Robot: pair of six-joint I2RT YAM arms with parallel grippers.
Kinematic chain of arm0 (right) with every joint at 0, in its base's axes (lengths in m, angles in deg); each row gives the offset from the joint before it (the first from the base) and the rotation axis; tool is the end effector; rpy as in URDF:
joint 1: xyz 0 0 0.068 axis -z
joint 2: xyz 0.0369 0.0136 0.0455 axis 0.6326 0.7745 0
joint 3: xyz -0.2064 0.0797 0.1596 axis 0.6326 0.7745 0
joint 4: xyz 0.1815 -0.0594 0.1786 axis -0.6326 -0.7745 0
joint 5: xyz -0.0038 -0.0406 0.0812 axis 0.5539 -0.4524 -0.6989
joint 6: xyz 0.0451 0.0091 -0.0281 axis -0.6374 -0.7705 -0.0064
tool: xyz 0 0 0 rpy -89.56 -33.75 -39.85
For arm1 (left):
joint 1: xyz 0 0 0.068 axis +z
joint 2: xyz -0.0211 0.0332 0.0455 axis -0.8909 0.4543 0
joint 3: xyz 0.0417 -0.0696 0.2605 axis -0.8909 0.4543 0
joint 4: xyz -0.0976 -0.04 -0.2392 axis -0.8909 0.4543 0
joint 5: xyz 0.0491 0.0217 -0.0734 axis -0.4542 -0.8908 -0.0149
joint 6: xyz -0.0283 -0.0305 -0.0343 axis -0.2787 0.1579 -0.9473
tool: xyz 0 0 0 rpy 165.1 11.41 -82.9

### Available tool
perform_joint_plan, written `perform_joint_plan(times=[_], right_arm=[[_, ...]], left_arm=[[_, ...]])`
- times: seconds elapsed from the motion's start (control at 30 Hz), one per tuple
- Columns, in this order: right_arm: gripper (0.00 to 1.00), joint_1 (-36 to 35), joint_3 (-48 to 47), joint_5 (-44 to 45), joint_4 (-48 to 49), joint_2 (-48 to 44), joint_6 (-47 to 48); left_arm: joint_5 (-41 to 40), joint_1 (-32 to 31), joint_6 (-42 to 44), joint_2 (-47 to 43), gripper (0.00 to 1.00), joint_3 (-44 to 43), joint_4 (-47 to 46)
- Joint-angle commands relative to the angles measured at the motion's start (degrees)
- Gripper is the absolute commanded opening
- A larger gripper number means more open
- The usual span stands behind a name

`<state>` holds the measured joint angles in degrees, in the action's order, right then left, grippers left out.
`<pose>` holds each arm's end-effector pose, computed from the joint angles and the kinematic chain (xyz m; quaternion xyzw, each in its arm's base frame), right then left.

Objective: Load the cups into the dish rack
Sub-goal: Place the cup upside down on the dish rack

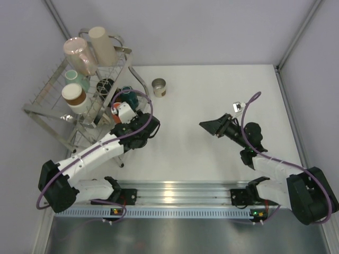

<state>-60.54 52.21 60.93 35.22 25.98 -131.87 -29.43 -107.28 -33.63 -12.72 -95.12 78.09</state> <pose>0.1962 0.0948 0.2162 0.0157 0.6922 0.5622 0.4522 0.1778 -0.1365 0.2711 -0.2942 0.8372 0.0144 0.4608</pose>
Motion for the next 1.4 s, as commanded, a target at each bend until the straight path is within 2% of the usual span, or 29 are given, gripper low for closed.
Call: perform_joint_plan(times=[0.0,0.3,0.6,0.67,0.8,0.93,1.13,1.37], right_arm=[[0.46,-1.46,-3.11,1.22,-0.43,-2.27,2.80],[0.46,-2.78,-4.07,2.89,-5.96,-5.61,6.05],[0.46,-2.96,-4.60,3.24,-9.65,-7.80,8.25],[0.46,-2.96,-4.78,3.51,-11.49,-8.77,8.95],[0.46,-2.87,-5.48,4.12,-14.48,-10.62,11.32],[0.46,-2.87,-5.92,4.74,-17.12,-12.11,13.26],[0.46,-2.78,-6.54,5.09,-18.97,-12.73,15.19],[0.46,-2.78,-6.18,5.18,-18.80,-12.29,15.55]], left_arm=[[-4.72,0.00,-0.07,-2.59,0.00,-2.84,2.73],[-8.67,0.08,3.97,-1.28,0.00,-2.75,4.31],[-6.75,2.10,-2.17,0.48,0.00,-1.00,7.47],[-6.40,2.45,-5.93,1.96,0.00,-1.52,9.92],[-4.47,4.82,-6.57,3.55,0.00,-2.05,11.08],[-5.60,5.97,-10.08,2.42,0.00,-1.88,13.54],[-7.62,7.11,-10.18,0.13,0.00,-1.44,13.54],[-9.21,7.55,-9.48,1.44,0.00,-0.65,13.63]])
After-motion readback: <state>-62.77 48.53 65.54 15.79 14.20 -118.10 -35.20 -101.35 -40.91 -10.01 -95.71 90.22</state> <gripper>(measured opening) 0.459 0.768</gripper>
